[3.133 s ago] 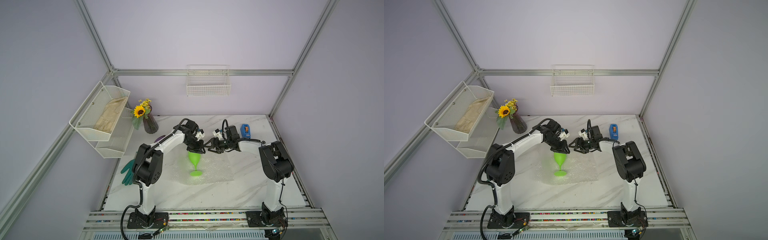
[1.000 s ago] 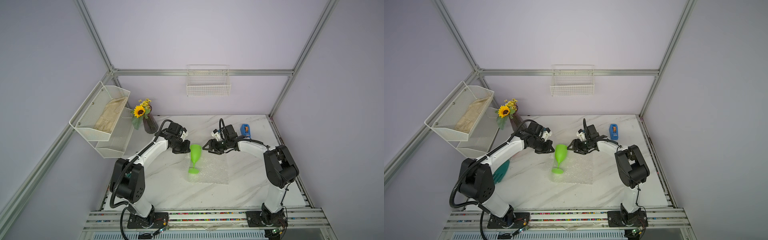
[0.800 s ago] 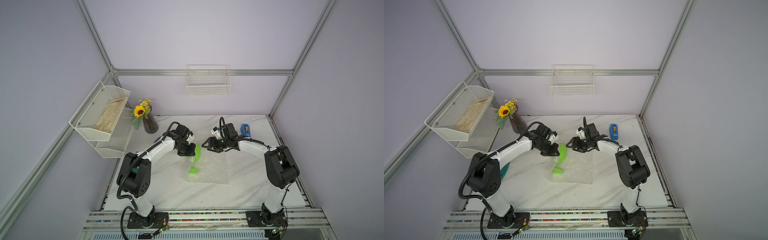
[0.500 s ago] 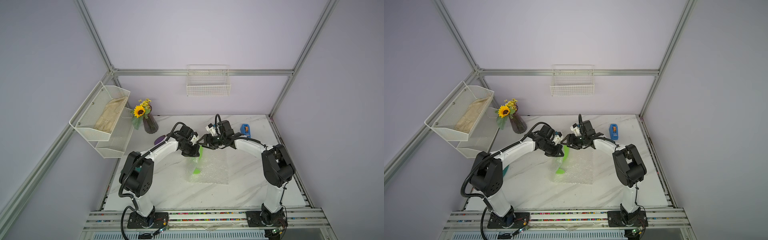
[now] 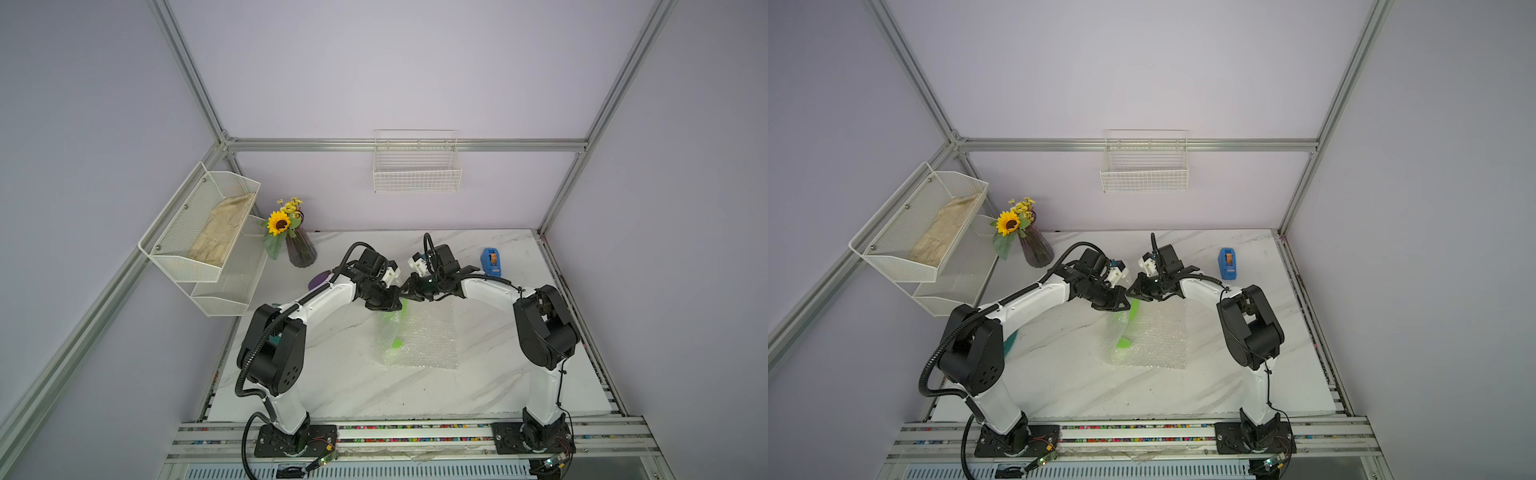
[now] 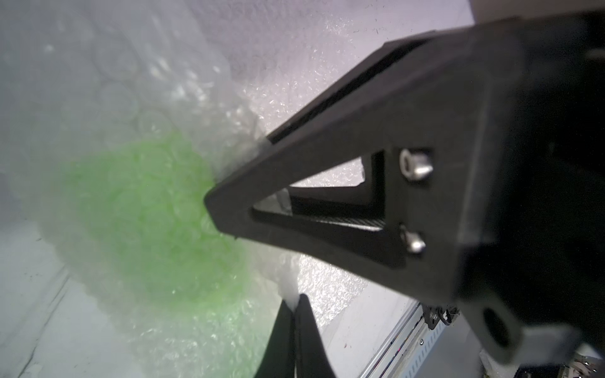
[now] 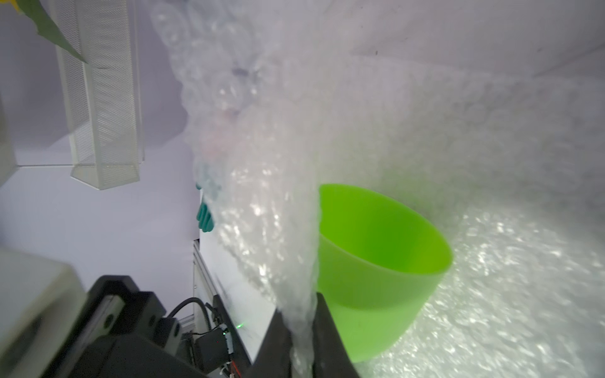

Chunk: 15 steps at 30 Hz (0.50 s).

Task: Wrap wine glasses in bubble wrap
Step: Wrap the wine glass in bubble wrap.

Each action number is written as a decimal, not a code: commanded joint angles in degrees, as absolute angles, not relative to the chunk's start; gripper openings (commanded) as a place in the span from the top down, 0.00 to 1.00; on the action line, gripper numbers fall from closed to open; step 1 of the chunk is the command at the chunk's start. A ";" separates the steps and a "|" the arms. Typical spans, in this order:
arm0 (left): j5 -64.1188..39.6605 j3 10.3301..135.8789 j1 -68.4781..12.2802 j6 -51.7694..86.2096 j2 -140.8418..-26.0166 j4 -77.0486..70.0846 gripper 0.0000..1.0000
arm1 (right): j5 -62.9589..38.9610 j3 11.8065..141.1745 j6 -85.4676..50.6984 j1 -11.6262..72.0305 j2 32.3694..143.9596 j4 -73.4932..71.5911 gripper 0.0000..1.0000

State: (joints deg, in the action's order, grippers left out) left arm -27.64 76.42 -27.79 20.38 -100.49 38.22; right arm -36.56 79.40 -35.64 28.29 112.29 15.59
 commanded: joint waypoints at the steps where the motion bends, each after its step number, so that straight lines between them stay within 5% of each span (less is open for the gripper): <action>1: -27.64 77.39 -27.86 19.89 -96.86 37.35 0.96 | -31.45 78.02 -34.65 28.55 107.97 19.90 0.90; 5: -28.37 78.37 -27.87 20.69 -96.84 37.51 0.73 | -30.93 75.29 -33.44 28.49 107.48 20.04 1.00; 15: -17.54 80.52 -26.19 24.39 -94.64 41.38 0.32 | -27.43 69.00 -33.15 28.30 106.53 17.43 0.98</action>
